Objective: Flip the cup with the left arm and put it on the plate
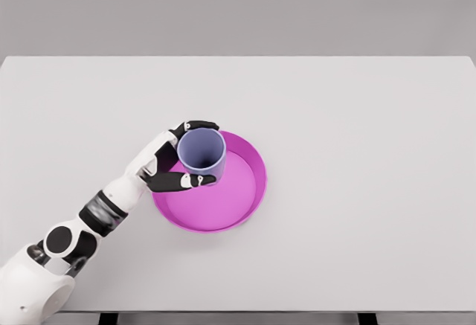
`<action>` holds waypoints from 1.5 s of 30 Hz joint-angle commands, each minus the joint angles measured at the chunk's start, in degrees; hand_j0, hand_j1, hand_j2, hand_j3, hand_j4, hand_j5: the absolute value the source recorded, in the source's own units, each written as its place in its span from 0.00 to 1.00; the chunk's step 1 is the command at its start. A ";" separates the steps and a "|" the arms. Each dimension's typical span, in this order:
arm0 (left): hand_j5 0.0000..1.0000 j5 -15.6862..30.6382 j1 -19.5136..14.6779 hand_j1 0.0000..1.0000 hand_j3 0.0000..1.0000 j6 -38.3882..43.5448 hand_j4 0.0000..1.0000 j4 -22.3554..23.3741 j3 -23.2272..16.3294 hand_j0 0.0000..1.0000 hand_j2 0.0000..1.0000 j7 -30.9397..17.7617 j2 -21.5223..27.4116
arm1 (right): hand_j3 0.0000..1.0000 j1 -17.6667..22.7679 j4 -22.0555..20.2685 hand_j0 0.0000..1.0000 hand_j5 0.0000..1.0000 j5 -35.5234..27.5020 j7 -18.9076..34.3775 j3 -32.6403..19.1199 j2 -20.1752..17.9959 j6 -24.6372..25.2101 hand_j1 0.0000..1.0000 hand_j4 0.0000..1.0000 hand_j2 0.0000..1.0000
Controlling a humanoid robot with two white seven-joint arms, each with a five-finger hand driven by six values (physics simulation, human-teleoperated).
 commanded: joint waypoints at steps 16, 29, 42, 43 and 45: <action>1.00 -0.99 0.70 1.00 1.00 -0.04 1.00 0.31 0.18 1.00 1.00 0.14 -0.48 | 1.00 0.00 0.00 1.00 1.00 0.00 0.01 -0.05 0.00 0.00 1.00 1.00 1.00; 1.00 -0.99 0.79 1.00 1.00 -0.21 1.00 0.05 0.62 1.00 1.00 0.14 0.05 | 1.00 0.00 0.00 1.00 1.00 0.00 0.01 -0.05 0.00 0.00 1.00 1.00 1.00; 1.00 -2.57 0.97 1.00 1.00 -3.20 1.00 -1.44 0.89 1.00 1.00 0.14 4.09 | 1.00 0.00 0.00 1.00 1.00 0.00 0.01 -0.05 0.00 0.00 1.00 1.00 1.00; 1.00 -2.66 1.32 1.00 1.00 -4.17 1.00 -1.62 1.15 1.00 1.00 0.14 5.23 | 1.00 0.00 0.00 1.00 1.00 0.00 0.01 -0.05 0.00 0.00 1.00 1.00 1.00; 1.00 -3.19 1.41 1.00 1.00 -6.98 1.00 -1.79 2.21 1.00 1.00 0.14 8.48 | 1.00 0.00 0.00 1.00 1.00 0.00 0.01 0.04 0.00 0.00 1.00 1.00 1.00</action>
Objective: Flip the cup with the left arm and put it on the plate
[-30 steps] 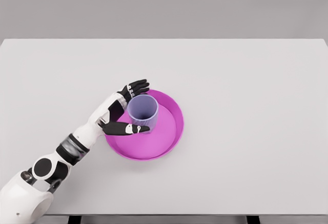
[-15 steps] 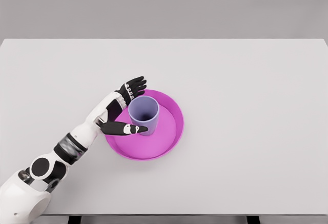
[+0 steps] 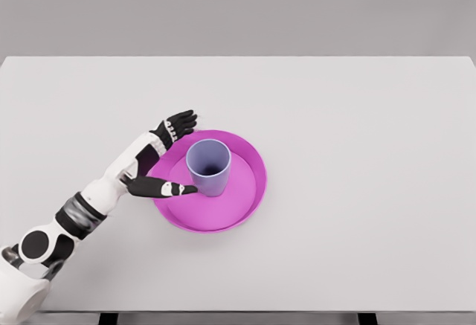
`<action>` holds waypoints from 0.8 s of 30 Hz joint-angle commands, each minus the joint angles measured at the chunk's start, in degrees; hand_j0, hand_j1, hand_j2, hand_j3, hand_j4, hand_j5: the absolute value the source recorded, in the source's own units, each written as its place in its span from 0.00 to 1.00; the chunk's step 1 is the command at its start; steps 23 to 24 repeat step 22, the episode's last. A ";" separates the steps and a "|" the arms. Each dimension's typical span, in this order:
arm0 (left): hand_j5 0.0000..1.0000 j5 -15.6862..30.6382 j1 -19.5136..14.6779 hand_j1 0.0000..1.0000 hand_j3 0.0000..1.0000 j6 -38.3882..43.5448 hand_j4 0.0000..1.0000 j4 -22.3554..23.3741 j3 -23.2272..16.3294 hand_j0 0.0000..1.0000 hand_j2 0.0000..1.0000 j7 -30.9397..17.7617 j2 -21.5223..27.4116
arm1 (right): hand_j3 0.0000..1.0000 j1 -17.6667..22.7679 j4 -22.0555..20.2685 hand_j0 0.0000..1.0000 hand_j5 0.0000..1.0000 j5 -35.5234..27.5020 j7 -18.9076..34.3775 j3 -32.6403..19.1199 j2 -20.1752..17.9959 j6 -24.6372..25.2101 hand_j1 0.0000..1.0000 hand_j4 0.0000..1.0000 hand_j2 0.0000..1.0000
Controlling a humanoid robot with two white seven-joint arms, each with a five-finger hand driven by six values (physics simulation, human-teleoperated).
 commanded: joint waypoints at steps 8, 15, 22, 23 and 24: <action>1.00 -3.90 3.16 1.00 1.00 -8.17 1.00 -0.07 9.19 1.00 1.00 0.00 12.83 | 1.00 0.00 0.00 1.00 1.00 0.00 0.01 -0.04 0.00 0.00 1.00 1.00 1.00; 1.00 -7.77 3.08 1.00 1.00 -7.99 1.00 -0.07 12.00 1.00 1.00 0.00 13.27 | 1.00 0.00 0.00 1.00 1.00 0.00 0.01 0.05 0.00 0.00 1.00 1.00 1.00; 1.00 -7.85 3.08 1.00 1.00 -7.73 1.00 0.63 15.95 1.00 1.00 0.09 15.64 | 1.00 0.00 0.00 1.00 1.00 0.00 0.01 0.05 0.00 0.00 1.00 1.00 1.00; 1.00 -7.85 3.08 1.00 1.00 -7.73 1.00 0.63 15.95 1.00 1.00 0.09 15.64 | 1.00 0.00 0.00 1.00 1.00 0.00 0.01 0.05 0.00 0.00 1.00 1.00 1.00; 1.00 -7.85 3.08 1.00 1.00 -7.73 1.00 0.63 15.95 1.00 1.00 0.09 15.64 | 1.00 0.00 0.00 1.00 1.00 0.00 0.01 0.05 0.00 0.00 1.00 1.00 1.00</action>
